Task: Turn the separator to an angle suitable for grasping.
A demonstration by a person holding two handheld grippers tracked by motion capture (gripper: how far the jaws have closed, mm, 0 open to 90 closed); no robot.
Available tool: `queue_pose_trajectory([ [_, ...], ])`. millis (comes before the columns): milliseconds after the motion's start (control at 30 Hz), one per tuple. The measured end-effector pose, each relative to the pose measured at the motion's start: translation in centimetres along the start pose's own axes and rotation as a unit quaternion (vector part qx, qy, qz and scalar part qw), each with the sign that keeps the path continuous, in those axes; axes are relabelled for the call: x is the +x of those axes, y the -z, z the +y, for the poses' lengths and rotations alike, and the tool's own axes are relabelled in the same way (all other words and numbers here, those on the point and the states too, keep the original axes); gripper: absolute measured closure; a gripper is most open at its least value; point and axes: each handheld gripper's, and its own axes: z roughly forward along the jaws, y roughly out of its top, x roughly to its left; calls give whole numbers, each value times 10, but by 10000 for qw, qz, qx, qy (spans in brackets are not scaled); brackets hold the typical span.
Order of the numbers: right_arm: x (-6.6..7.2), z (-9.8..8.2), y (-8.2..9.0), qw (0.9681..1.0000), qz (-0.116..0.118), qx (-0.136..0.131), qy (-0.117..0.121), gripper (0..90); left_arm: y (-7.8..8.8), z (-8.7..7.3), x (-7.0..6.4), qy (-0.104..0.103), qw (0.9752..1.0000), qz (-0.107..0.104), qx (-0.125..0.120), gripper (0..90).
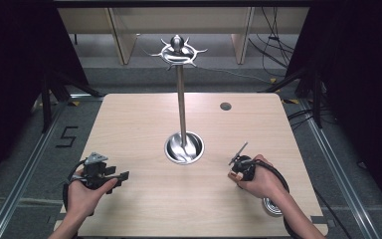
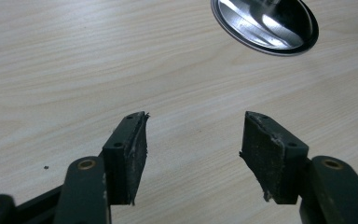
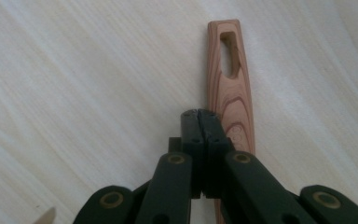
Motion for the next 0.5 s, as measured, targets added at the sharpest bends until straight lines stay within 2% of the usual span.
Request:
queue_pose_trajectory([
  [67, -3, -1, -1, 10000, -9, -61, -21, 900, 0, 0, -1, 40, 10000, -21, -36, 397],
  [100, -4, -1, -1, 9999, -111, -13, -57, 900, -1, 0, -1, 67, 10000, -20, -50, 397],
  [167, -7, -1, -1, 9996, -136, -13, -238, 900, -1, 0, -1, 41, 10000, -6, -57, 397],
  [200, -11, -2, -1, 9995, -166, -36, -250, 900, -1, 0, -1, 37, 10000, -24, -28, 397],
  [300, -19, -4, 1, 9985, -263, -50, -473, 900, -1, 0, -1, 48, 10000, 0, -41, 397],
  [367, -26, -6, 2, 9971, -289, -90, -702, 900, -1, 0, -1, 41, 10000, -8, -40, 397],
  [400, -29, -8, 2, 9969, -340, -121, -706, 900, -1, 0, -1, 28, 10000, -18, -8, 397],
  [433, -33, -9, 2, 9962, -363, -163, -770, 900, 0, 0, 1, -66, 9999, -12, 77, 397],
  [467, -34, -10, 4, 9947, -312, -45, -983, 900, 1, 0, 1, -110, 9999, -14, 114, 397],
  [500, -36, -11, 4, 9938, -309, -68, -1062, 900, 0, 0, 0, -43, 10000, -22, 49, 397],
])
